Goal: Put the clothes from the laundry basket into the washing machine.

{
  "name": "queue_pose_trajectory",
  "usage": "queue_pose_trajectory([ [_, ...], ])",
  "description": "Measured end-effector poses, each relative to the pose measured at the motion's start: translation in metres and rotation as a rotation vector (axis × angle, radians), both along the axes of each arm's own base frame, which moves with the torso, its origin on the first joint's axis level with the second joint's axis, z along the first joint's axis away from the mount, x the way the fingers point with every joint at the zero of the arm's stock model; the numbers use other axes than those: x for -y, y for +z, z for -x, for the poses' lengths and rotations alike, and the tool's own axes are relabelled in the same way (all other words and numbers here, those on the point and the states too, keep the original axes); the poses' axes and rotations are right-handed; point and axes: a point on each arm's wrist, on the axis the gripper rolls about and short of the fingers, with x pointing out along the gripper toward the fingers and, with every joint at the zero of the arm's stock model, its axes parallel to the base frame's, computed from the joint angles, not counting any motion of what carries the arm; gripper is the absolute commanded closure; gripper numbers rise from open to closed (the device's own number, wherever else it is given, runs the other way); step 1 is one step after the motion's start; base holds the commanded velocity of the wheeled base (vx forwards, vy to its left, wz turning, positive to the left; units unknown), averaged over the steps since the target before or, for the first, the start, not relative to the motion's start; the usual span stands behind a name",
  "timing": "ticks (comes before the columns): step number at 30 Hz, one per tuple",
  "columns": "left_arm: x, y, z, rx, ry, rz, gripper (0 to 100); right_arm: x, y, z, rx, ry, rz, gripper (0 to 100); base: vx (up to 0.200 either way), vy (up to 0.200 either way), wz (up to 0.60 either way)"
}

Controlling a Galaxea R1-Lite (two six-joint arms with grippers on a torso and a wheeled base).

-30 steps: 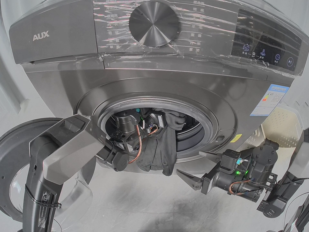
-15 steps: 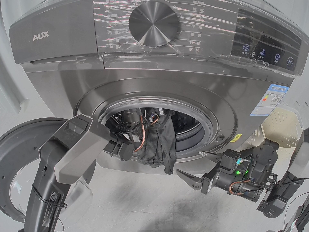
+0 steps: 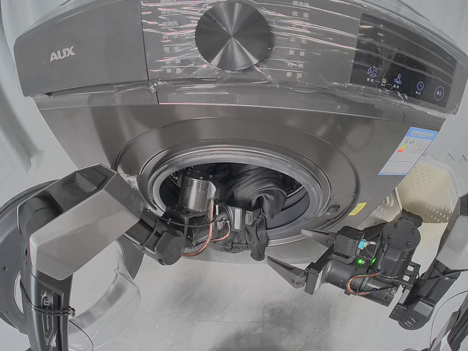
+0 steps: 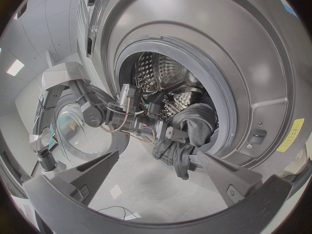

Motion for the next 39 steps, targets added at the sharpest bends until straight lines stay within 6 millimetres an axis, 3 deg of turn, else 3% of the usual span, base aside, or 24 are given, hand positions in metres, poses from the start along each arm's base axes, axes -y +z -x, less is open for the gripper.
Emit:
queue_pose_trajectory([
  [4, -0.002, -0.005, 0.013, -0.032, -0.038, -0.048, 0, 0.000, 0.000, 0.000, 0.000, 0.000, 0.000, 0, 0.000, 0.000, 0.00],
  [10, -0.001, -0.016, 0.014, -0.048, -0.044, -0.076, 0, 0.000, 0.000, 0.000, 0.000, 0.000, 0.000, 0, 0.000, 0.000, 0.00],
  [11, -0.001, -0.018, 0.012, -0.049, -0.043, -0.082, 100, 0.000, 0.000, 0.000, 0.000, 0.000, 0.000, 0, 0.000, 0.000, 0.00],
  [22, 0.003, -0.029, -0.001, -0.051, -0.033, -0.091, 100, 0.000, 0.000, 0.000, 0.002, 0.000, -0.002, 0, 0.000, 0.000, 0.00],
  [30, 0.011, 0.002, -0.030, 0.071, 0.056, 0.030, 100, 0.000, 0.001, 0.000, 0.003, 0.000, -0.004, 0, 0.000, 0.000, 0.00],
  [34, 0.014, 0.025, -0.051, 0.196, 0.118, 0.120, 100, 0.000, 0.002, 0.000, 0.005, -0.001, -0.006, 0, 0.000, 0.000, 0.00],
  [39, 0.016, 0.039, -0.072, 0.329, 0.167, 0.213, 100, 0.000, 0.002, 0.000, 0.007, 0.000, -0.008, 0, 0.000, 0.000, 0.00],
])
